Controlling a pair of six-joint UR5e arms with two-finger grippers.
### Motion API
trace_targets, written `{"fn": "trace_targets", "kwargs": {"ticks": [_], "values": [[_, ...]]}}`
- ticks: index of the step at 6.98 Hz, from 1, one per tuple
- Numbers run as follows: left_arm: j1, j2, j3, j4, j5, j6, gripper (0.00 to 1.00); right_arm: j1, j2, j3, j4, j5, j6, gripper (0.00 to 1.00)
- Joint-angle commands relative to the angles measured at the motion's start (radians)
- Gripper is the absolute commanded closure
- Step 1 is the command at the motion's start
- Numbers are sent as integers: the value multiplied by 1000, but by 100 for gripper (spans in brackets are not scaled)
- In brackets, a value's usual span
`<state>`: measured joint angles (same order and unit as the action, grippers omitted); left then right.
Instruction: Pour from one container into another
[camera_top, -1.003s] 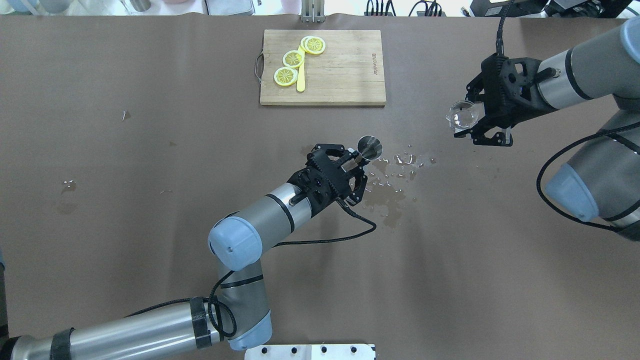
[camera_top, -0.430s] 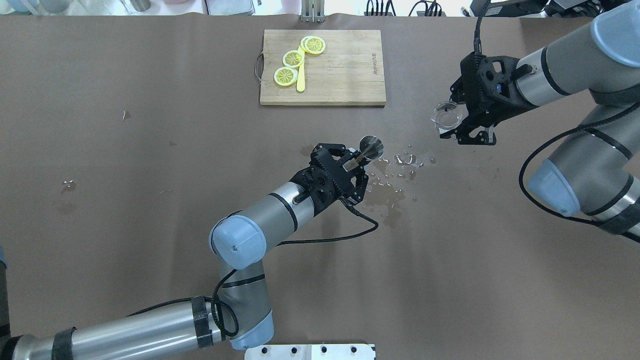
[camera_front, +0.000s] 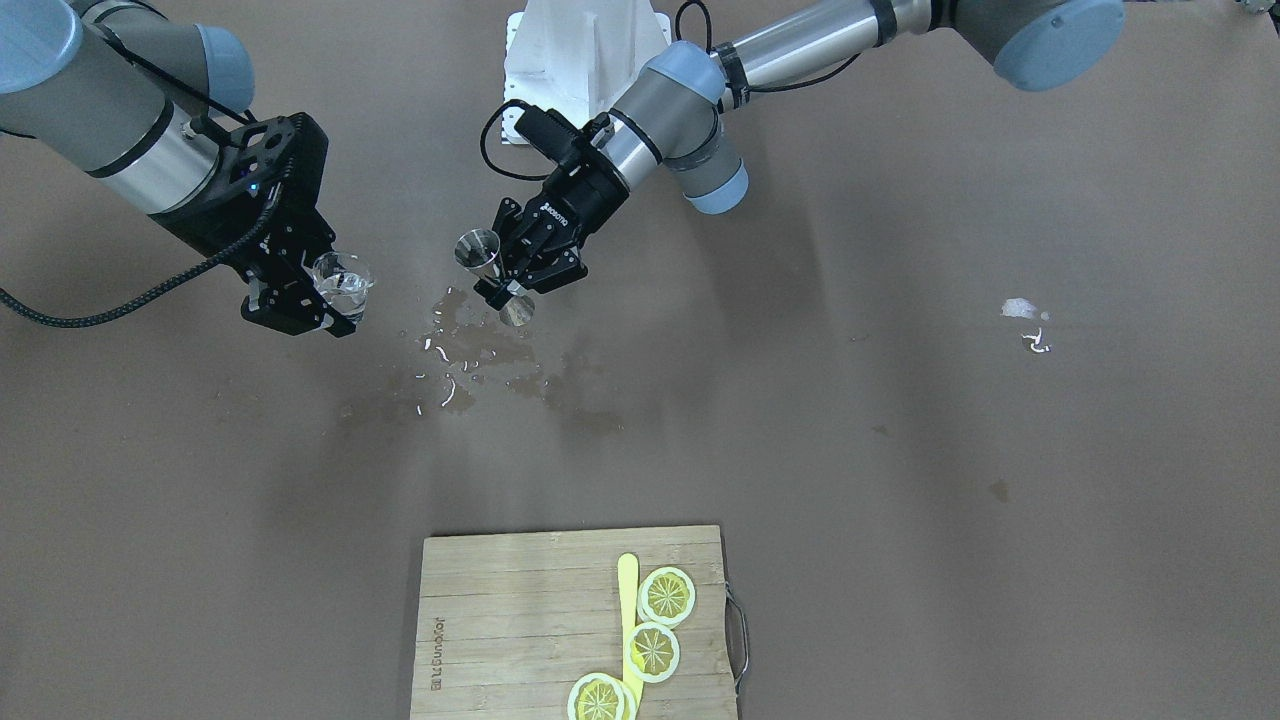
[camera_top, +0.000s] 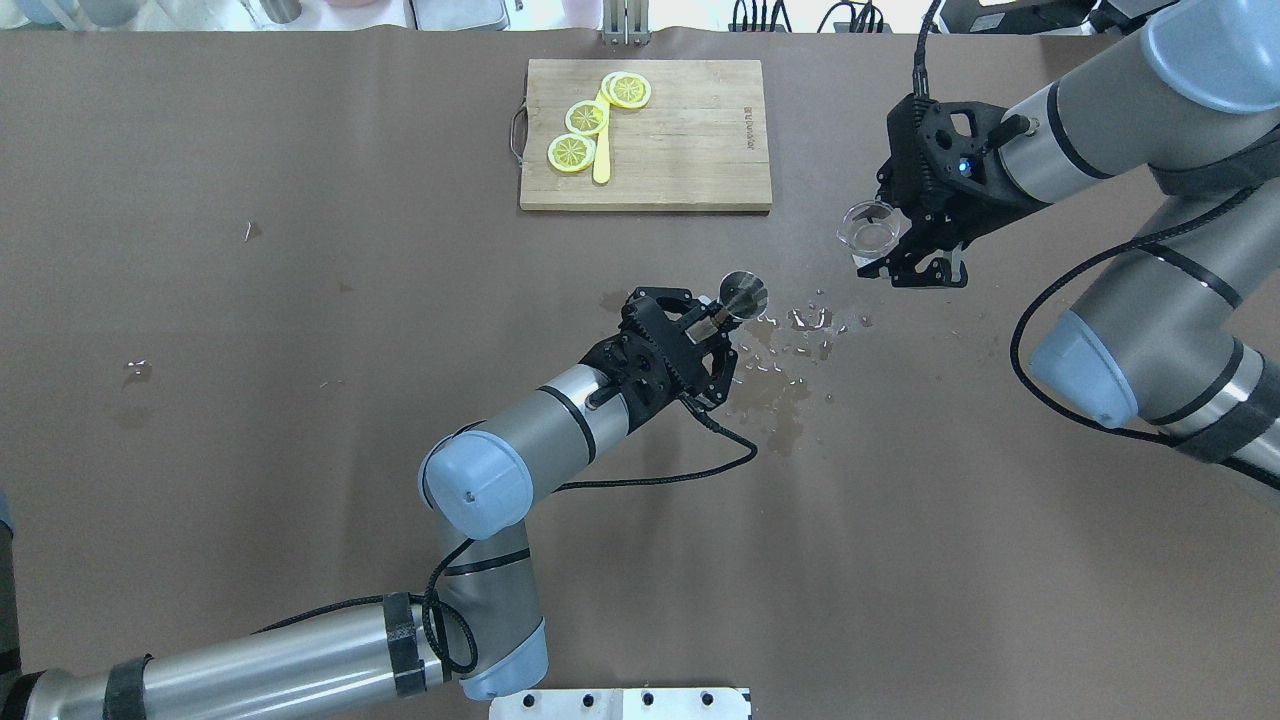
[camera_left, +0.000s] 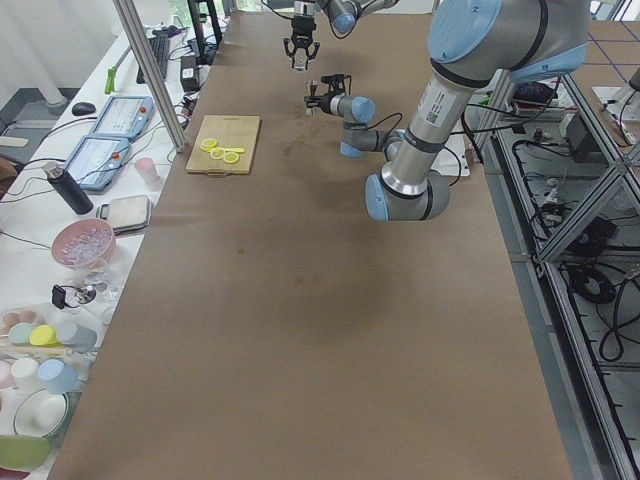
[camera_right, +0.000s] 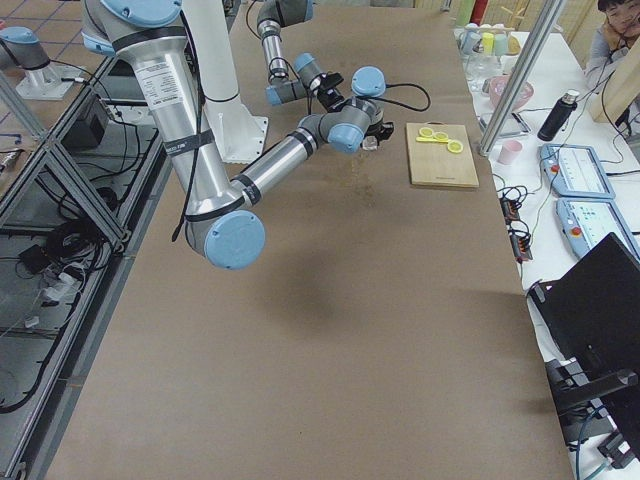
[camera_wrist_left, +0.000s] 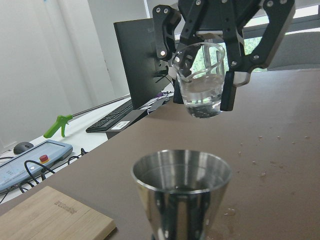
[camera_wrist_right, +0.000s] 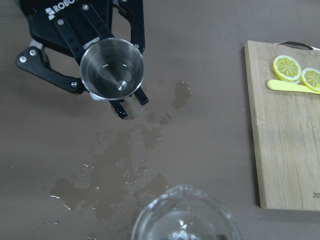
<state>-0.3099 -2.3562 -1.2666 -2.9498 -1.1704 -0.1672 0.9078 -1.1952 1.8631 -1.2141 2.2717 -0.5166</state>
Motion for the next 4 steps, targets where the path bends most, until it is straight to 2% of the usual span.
{"fn": "trace_targets", "kwargs": {"ticks": [1, 3, 4], "values": [[2, 0, 0, 2, 0, 0, 100, -1, 22, 14, -88, 14, 0, 100], [0, 0, 0, 2, 0, 0, 100, -10, 60, 36, -178, 11, -16, 100], [0, 0, 0, 0, 0, 0, 100, -18, 63, 36, -179, 9, -25, 100]]}}
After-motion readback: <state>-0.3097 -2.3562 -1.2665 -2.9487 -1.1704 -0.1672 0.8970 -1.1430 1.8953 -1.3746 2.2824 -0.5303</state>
